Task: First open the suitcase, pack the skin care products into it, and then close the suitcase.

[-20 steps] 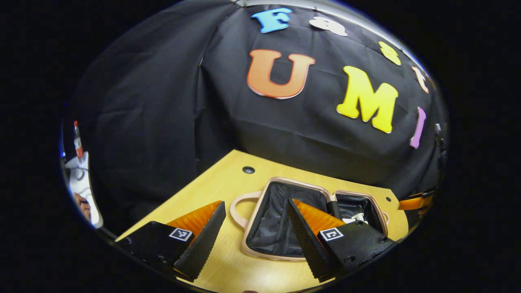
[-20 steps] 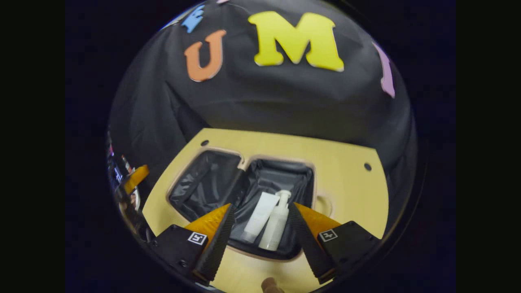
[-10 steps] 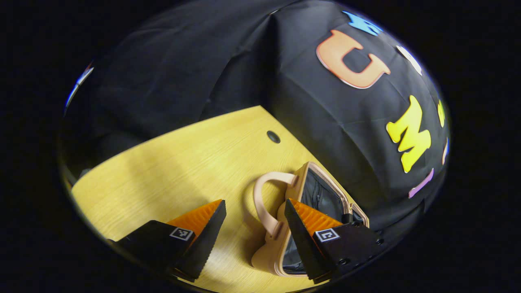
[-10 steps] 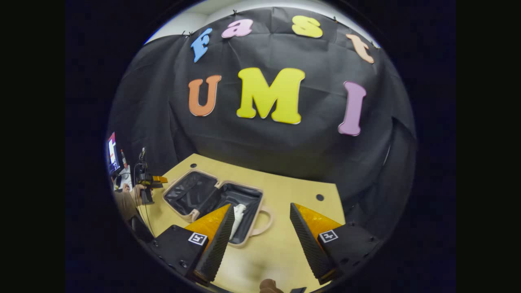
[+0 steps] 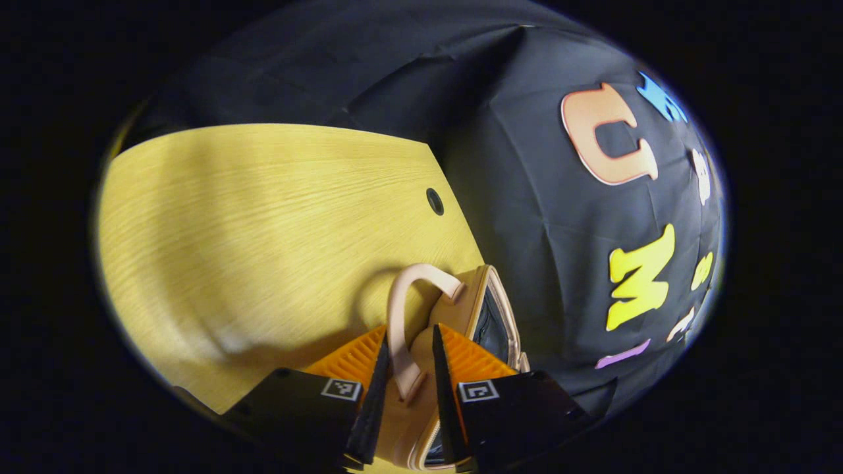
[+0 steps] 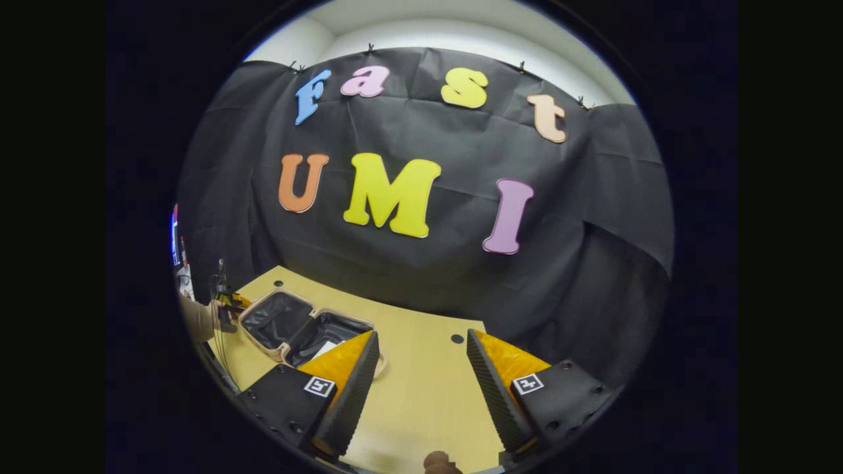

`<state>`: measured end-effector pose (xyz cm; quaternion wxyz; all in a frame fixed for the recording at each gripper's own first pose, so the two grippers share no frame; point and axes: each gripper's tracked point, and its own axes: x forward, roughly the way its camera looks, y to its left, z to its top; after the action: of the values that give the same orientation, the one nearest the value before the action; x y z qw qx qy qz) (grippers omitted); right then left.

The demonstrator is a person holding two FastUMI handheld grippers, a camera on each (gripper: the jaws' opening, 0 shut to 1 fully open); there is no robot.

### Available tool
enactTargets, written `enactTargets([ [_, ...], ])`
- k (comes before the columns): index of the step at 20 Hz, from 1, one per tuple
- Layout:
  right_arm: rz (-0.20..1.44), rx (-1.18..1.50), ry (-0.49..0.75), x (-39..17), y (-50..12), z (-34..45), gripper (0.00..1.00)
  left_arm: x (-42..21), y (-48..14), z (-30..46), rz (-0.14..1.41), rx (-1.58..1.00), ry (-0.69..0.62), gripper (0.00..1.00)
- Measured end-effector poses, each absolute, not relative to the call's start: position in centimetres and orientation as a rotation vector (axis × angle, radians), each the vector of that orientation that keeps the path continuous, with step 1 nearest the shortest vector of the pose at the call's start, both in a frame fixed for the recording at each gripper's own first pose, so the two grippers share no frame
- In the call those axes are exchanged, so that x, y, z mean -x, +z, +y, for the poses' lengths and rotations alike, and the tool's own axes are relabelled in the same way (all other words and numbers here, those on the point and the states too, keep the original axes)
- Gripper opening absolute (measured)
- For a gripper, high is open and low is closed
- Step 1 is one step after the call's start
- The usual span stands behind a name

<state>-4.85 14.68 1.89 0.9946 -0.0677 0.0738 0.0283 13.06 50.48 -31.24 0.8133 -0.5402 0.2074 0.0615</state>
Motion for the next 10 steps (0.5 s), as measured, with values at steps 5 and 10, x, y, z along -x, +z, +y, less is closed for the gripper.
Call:
enactTargets([
  [5,0.142,0.088,-0.011,5.5,1.6,11.7,0.79,-12.7,-31.1,50.4,0.456,1.128,0.185,0.08],
  [10,0.1,0.044,-0.051,4.9,2.4,8.7,0.79,-12.7,-24.4,50.0,0.383,0.996,0.185,0.03],
])
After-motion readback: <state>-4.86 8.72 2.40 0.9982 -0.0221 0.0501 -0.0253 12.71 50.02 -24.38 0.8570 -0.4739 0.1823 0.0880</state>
